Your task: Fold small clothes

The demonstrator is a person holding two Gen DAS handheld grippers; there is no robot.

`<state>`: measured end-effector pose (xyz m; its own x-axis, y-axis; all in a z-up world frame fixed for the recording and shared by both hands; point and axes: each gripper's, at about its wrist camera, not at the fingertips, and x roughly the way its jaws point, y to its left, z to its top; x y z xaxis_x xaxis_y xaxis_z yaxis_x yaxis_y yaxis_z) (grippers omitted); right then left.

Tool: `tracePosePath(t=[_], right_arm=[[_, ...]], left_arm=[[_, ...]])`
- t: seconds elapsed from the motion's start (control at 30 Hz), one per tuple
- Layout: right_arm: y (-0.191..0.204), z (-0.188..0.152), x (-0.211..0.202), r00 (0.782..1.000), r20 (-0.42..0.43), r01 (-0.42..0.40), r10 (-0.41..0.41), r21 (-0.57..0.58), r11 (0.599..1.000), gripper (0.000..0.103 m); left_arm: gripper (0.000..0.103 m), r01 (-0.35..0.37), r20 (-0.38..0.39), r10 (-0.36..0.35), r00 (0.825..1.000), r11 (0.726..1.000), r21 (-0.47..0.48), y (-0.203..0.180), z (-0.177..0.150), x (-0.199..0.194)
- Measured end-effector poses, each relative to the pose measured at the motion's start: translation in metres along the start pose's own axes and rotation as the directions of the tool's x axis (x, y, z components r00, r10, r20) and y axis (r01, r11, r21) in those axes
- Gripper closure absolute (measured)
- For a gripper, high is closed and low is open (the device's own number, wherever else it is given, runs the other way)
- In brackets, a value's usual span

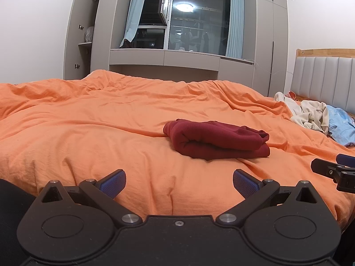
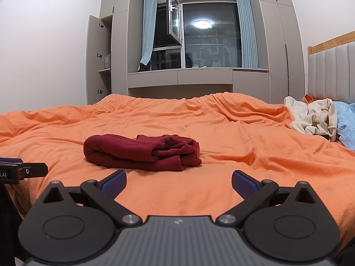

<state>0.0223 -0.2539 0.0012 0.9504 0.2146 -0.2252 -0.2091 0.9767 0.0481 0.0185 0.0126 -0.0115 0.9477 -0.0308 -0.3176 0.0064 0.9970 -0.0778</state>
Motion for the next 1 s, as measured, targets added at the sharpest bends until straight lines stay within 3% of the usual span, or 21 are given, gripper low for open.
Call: tracePosePath(t=[1.0], right_arm=[[0.0, -0.0002, -0.0002, 1.0, -0.003, 0.0, 0.0, -0.001, 1.0, 0.0]], left_arm=[[0.001, -0.001, -0.003, 0.001, 1.0, 1.0, 0.002, -0.0005, 0.0011, -0.0001]])
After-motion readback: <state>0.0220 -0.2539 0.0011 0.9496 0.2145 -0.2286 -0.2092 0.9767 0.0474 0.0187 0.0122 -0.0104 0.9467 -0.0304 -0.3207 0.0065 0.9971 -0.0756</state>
